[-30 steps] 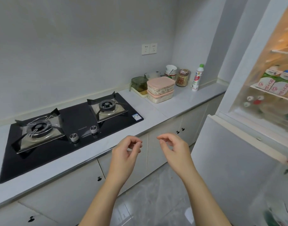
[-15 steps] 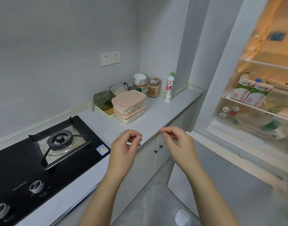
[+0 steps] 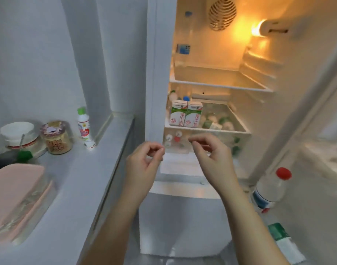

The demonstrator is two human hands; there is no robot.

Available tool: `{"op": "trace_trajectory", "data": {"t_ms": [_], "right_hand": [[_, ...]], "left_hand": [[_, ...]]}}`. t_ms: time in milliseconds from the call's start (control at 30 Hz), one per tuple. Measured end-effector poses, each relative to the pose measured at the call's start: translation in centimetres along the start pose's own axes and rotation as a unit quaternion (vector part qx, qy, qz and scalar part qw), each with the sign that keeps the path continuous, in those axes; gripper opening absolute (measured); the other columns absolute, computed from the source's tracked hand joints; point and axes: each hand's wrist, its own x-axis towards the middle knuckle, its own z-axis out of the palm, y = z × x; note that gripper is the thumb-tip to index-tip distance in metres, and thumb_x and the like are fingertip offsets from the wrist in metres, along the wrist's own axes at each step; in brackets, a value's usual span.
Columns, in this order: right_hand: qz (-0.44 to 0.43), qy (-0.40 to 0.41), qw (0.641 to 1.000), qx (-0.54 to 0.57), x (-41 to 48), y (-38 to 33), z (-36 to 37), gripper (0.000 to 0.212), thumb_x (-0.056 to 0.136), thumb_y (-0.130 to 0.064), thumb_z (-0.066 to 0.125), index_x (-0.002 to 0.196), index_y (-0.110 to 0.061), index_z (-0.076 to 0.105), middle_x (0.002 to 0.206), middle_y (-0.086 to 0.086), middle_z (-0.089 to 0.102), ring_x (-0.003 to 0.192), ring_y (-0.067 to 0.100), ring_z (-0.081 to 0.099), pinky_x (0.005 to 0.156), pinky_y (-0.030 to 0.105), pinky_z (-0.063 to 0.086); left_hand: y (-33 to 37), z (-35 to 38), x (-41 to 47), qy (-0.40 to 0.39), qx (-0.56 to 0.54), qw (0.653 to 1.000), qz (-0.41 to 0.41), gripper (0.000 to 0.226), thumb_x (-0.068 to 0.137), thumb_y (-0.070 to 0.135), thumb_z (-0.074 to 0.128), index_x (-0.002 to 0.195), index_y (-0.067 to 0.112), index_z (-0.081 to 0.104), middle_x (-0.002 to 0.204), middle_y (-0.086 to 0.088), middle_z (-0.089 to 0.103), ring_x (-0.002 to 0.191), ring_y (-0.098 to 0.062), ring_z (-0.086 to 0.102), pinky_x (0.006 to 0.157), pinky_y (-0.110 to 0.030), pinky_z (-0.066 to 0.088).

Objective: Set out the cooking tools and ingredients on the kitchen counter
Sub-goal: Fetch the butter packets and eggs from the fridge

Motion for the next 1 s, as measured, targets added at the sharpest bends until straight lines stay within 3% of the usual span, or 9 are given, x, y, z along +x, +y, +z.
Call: {"op": "trace_trajectory", "data": {"t_ms": [133, 233, 400, 500, 600, 733, 833, 1000], "right_hand": [[-0.003, 0.084, 0.995, -0.049, 1.7, 1.0, -4.3, 0.026, 0.089, -0.003, 0.059, 0.09, -0.028, 0.068, 0.091, -0.015, 0.067, 0.091, 0.002, 0.062, 0.082, 0.015, 0.046], [-0.021, 0.123, 0.988, -0.088, 2.7, 1.2, -7.2, 0.02, 0.089, -0.009, 0.058, 0.093, -0.025, 0.068, 0.093, -0.014, 0.068, 0.092, 0.005, 0.063, 0.083, 0.019, 0.049], [-0.045, 0.198, 0.966, -0.162, 3.5, 1.3, -12.3, 0.017, 0.087, -0.007, 0.058, 0.093, -0.019, 0.069, 0.091, -0.011, 0.067, 0.091, 0.004, 0.062, 0.08, 0.019, 0.049], [-0.016, 0.234, 0.947, -0.218, 3.4, 1.2, -14.6, 0.018, 0.087, -0.006, 0.06, 0.092, -0.021, 0.068, 0.09, -0.012, 0.066, 0.091, 0.001, 0.061, 0.081, 0.015, 0.047], [0.007, 0.279, 0.919, -0.277, 2.8, 0.7, -16.9, 0.016, 0.087, -0.006, 0.061, 0.094, -0.016, 0.07, 0.091, -0.01, 0.067, 0.091, 0.004, 0.063, 0.081, 0.022, 0.051], [0.035, 0.372, 0.847, -0.379, 1.2, -0.7, -19.1, 0.016, 0.086, -0.007, 0.061, 0.095, -0.018, 0.07, 0.091, -0.009, 0.068, 0.091, 0.007, 0.065, 0.081, 0.03, 0.053], [0.067, 0.435, 0.781, -0.443, -1.1, -2.4, -19.9, 0.016, 0.086, -0.006, 0.061, 0.094, -0.017, 0.069, 0.09, -0.008, 0.067, 0.09, 0.01, 0.065, 0.081, 0.033, 0.053], [0.175, 0.498, 0.656, -0.539, -5.4, -5.1, -19.7, 0.019, 0.087, -0.004, 0.063, 0.093, -0.02, 0.069, 0.09, -0.011, 0.068, 0.088, 0.008, 0.066, 0.082, 0.028, 0.052]], "left_hand": [[-0.2, 6.4, 3.7, -0.084, -0.043, 0.995, 0.018, 0.019, 0.088, 0.018, 0.061, 0.08, 0.035, 0.063, 0.082, 0.01, 0.065, 0.077, -0.015, 0.065, 0.071, -0.04, 0.056], [0.6, 10.6, 5.7, -0.125, -0.1, 0.986, 0.044, 0.011, 0.084, 0.028, 0.058, 0.081, 0.037, 0.063, 0.081, 0.011, 0.065, 0.076, -0.016, 0.065, 0.07, -0.038, 0.057], [2.8, 16.6, 9.0, -0.16, -0.154, 0.968, 0.117, 0.008, 0.086, 0.024, 0.059, 0.085, 0.032, 0.062, 0.081, 0.011, 0.065, 0.076, -0.011, 0.066, 0.068, -0.034, 0.057], [4.3, 20.5, 10.0, -0.207, -0.182, 0.951, 0.141, 0.008, 0.085, 0.027, 0.057, 0.085, 0.034, 0.061, 0.082, 0.007, 0.065, 0.078, -0.014, 0.065, 0.069, -0.034, 0.057], [6.3, 24.3, 9.9, -0.27, -0.234, 0.919, 0.17, 0.008, 0.085, 0.031, 0.057, 0.087, 0.037, 0.061, 0.084, 0.011, 0.066, 0.079, -0.01, 0.065, 0.071, -0.029, 0.056], [9.2, 28.7, 9.7, -0.391, -0.278, 0.844, 0.239, 0.004, 0.087, 0.028, 0.06, 0.09, 0.03, 0.063, 0.085, 0.012, 0.065, 0.083, -0.007, 0.064, 0.072, -0.018, 0.051], [12.2, 30.6, 8.9, -0.48, -0.324, 0.768, 0.274, 0.006, 0.085, 0.021, 0.064, 0.087, 0.026, 0.065, 0.082, 0.012, 0.065, 0.08, 0.0, 0.062, 0.07, -0.007, 0.044], [16.0, 31.6, 6.4, -0.625, -0.367, 0.602, 0.335, 0.006, 0.086, 0.015, 0.067, 0.086, 0.02, 0.066, 0.083, 0.011, 0.065, 0.077, -0.003, 0.061, 0.068, -0.009, 0.045]]}}
